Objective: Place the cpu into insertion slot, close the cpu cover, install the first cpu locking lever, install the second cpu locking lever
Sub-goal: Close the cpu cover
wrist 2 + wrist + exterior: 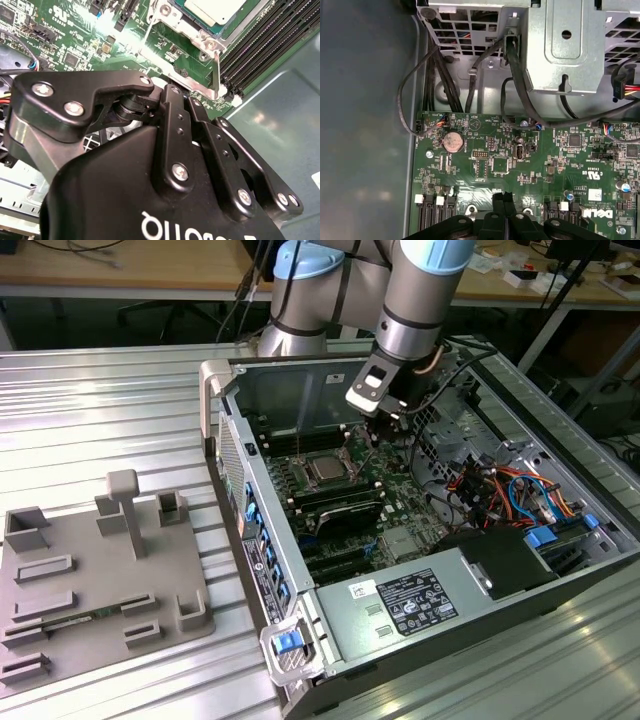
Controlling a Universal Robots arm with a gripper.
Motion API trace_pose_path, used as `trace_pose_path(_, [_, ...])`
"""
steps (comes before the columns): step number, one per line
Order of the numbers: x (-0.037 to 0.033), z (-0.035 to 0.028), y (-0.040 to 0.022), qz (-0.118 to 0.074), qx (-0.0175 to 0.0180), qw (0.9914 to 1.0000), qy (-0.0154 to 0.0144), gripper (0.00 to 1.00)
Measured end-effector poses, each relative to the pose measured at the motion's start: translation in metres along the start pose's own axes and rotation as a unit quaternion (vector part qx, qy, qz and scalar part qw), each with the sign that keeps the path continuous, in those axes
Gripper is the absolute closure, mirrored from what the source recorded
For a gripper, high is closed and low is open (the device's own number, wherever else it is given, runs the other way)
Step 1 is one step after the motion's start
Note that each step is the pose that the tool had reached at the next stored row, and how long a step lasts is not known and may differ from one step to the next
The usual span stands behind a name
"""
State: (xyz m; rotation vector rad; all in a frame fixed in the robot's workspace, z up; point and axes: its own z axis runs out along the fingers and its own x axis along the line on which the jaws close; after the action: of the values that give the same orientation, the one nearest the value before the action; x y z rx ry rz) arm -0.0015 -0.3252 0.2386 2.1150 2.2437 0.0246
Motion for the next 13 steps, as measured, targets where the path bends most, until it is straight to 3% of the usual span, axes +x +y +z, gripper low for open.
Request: trace_pose_path(13, [0.0006,-0.0005,-0.0099,0.000,0.0000,1.00000,0.0000,0.89])
